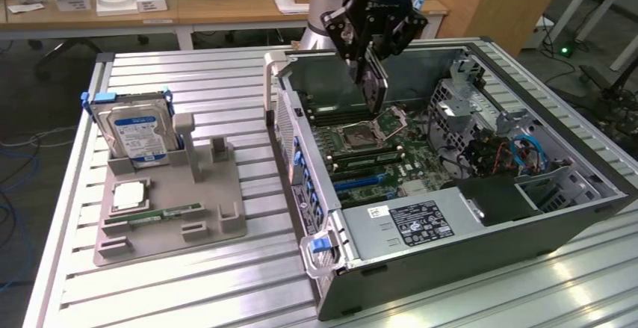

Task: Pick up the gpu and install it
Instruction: 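Pick up the gpu and move the gpu toward the slot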

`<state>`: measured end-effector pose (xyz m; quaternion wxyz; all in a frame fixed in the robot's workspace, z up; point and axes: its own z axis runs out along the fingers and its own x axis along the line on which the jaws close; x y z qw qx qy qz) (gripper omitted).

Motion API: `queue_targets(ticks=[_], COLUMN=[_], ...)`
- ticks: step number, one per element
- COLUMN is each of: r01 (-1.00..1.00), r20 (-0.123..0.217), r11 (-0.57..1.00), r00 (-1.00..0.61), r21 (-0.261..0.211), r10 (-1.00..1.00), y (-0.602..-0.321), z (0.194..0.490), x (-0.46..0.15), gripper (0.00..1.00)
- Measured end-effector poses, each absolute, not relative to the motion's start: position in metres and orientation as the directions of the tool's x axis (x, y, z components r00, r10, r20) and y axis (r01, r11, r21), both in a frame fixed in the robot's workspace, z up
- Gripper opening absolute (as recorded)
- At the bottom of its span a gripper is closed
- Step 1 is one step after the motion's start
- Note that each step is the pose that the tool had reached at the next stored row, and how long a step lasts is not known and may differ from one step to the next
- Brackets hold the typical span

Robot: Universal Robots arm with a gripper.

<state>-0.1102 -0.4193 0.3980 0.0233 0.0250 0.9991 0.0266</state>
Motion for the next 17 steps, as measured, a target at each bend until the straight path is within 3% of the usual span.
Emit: queue_targets(ticks=[17], r01=[0.023], r20=[-0.033], r11=[0.998], r00=[-0.999], r21=[0.057], r10=[0.025], y=[-0.419], z=[0.396], x=[-0.091], gripper=[0.28])
